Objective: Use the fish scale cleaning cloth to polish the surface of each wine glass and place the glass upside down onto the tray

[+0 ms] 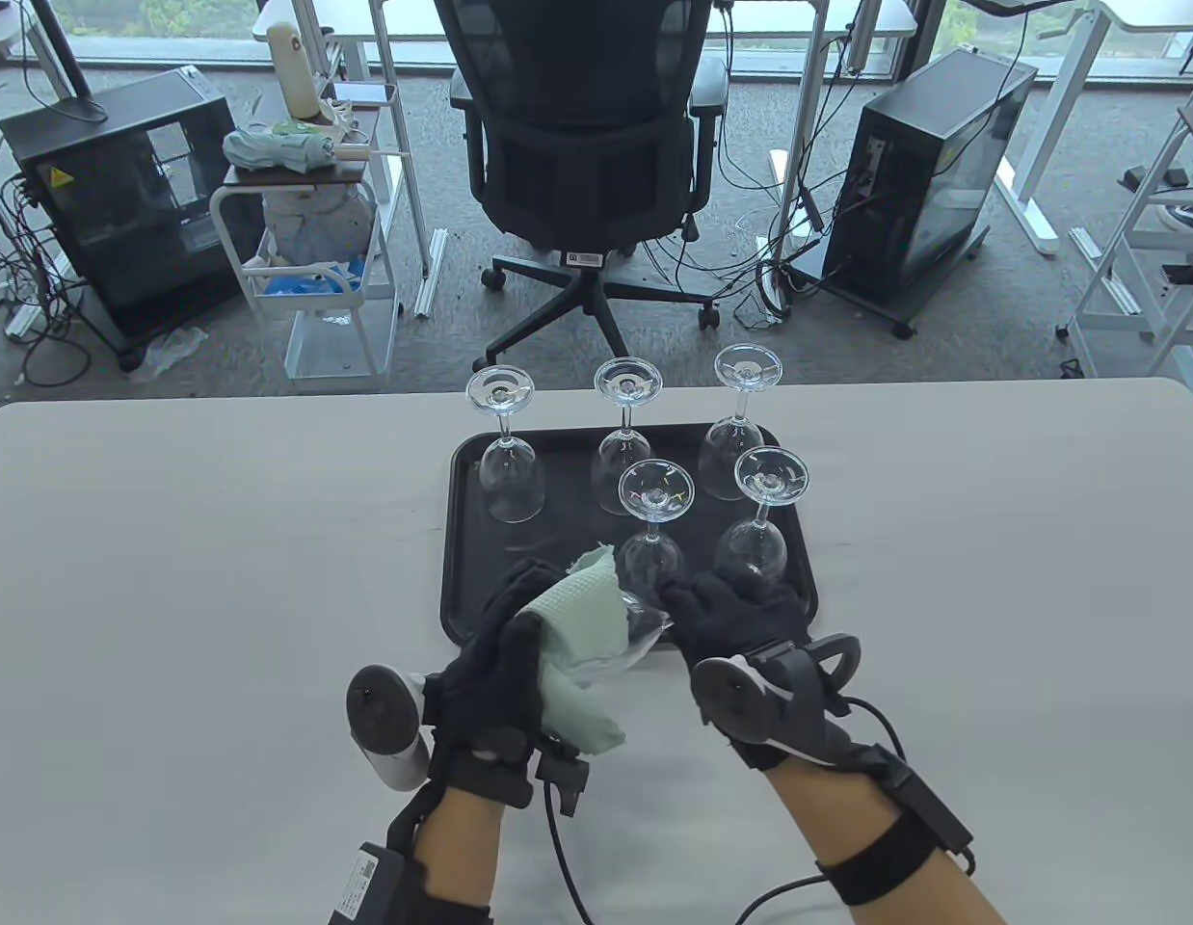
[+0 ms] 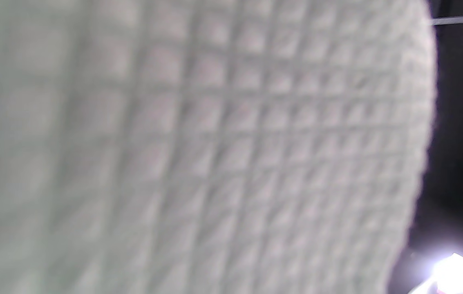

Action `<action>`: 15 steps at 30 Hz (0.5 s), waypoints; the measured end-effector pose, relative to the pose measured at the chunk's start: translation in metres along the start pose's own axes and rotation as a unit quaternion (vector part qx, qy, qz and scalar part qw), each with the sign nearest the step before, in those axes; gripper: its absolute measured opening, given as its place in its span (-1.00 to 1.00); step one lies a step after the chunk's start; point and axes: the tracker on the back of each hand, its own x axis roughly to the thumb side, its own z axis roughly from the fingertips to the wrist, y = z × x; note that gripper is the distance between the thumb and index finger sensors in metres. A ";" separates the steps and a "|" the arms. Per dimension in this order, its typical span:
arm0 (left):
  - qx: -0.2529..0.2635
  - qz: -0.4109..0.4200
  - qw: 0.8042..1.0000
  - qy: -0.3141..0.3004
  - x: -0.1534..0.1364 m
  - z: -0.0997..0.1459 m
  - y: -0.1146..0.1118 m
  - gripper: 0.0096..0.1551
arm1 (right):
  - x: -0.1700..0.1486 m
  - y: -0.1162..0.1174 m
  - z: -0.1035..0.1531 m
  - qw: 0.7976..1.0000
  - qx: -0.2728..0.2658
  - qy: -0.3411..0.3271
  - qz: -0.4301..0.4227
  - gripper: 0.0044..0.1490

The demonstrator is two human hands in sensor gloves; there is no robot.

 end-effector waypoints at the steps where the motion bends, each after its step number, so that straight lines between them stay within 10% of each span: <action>1: 0.008 -0.009 1.000 0.002 -0.001 0.001 0.001 -0.33 | 0.004 -0.001 0.001 1.000 -0.003 0.002 0.012 -0.36; 9: 0.082 -0.042 0.996 -0.018 0.000 0.003 0.005 -0.39 | -0.044 -0.002 0.028 0.969 -0.129 -0.086 -0.191 -0.03; 15: 0.068 -0.039 0.997 -0.026 0.007 0.004 -0.002 -0.39 | -0.088 0.023 0.039 0.918 -0.083 -0.031 -0.386 0.19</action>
